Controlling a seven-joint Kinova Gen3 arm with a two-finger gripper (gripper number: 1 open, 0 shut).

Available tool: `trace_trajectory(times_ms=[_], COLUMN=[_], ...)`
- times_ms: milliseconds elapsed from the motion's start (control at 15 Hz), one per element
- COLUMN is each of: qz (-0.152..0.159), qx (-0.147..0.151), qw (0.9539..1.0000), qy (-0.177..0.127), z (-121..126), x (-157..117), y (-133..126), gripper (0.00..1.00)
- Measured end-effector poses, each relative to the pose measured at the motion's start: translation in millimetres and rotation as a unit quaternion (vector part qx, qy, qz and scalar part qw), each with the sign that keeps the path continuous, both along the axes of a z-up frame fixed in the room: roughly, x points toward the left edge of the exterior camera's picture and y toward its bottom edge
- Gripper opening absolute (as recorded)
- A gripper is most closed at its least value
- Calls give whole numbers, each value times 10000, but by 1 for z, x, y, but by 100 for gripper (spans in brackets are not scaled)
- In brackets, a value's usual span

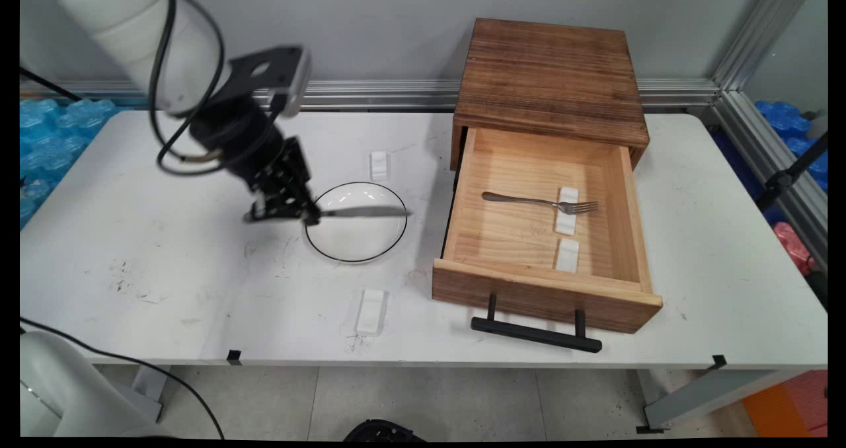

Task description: Place the picked object into the drawer

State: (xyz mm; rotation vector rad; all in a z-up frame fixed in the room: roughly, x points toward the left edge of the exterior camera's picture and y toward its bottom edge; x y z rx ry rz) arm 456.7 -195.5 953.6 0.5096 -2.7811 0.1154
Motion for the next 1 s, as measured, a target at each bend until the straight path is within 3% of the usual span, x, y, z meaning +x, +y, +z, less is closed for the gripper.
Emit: trace_trajectory(times_ms=[467,1000], qz=[-352,-636], qx=[-244,-518], qw=[9989,9963], qy=[183,245], z=[39,28], x=[-70,-164], y=[-45,-93], gripper=[0,0])
